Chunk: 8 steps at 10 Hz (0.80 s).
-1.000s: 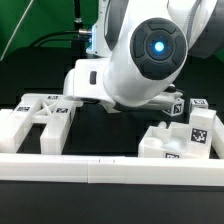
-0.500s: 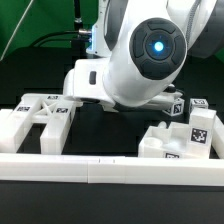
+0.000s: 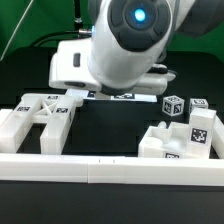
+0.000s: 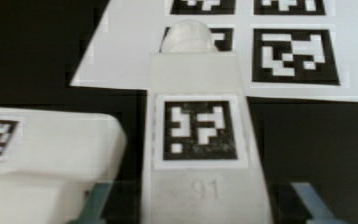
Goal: Assemble chair
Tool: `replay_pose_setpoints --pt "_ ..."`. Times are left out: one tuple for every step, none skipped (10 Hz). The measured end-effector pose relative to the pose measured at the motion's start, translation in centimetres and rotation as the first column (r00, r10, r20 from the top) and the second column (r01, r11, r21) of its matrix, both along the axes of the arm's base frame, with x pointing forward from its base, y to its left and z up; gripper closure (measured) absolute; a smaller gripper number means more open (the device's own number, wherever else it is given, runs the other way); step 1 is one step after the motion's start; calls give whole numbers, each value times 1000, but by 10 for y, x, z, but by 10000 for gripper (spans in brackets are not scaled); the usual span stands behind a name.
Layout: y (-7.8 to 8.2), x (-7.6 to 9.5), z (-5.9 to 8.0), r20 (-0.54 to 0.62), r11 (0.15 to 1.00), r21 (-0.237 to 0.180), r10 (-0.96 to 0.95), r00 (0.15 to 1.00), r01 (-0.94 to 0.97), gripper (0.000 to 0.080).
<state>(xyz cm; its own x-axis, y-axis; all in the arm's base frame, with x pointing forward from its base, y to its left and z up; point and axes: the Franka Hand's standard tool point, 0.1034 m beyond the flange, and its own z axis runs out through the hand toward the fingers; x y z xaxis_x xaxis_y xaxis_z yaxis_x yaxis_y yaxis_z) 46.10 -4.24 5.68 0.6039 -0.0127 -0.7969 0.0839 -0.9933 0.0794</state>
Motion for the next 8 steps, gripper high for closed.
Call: replay_pose_setpoints --pt "3 3 14 5 1000 5 -2 1000 2 514" --pt "5 9 24 25 1000 11 -1 1000 1 514" --pt "9 13 32 41 1000 17 6 999 -7 514" --pt "9 13 31 43 1000 17 6 999 -6 514" --pt "8 13 29 46 1000 17 5 999 -6 512" --pt "8 17 28 75 1000 19 9 997 -10 512" --pt "8 18 29 74 1000 19 8 997 -10 512" --pt "10 25 31 96 1000 17 12 995 -13 512"
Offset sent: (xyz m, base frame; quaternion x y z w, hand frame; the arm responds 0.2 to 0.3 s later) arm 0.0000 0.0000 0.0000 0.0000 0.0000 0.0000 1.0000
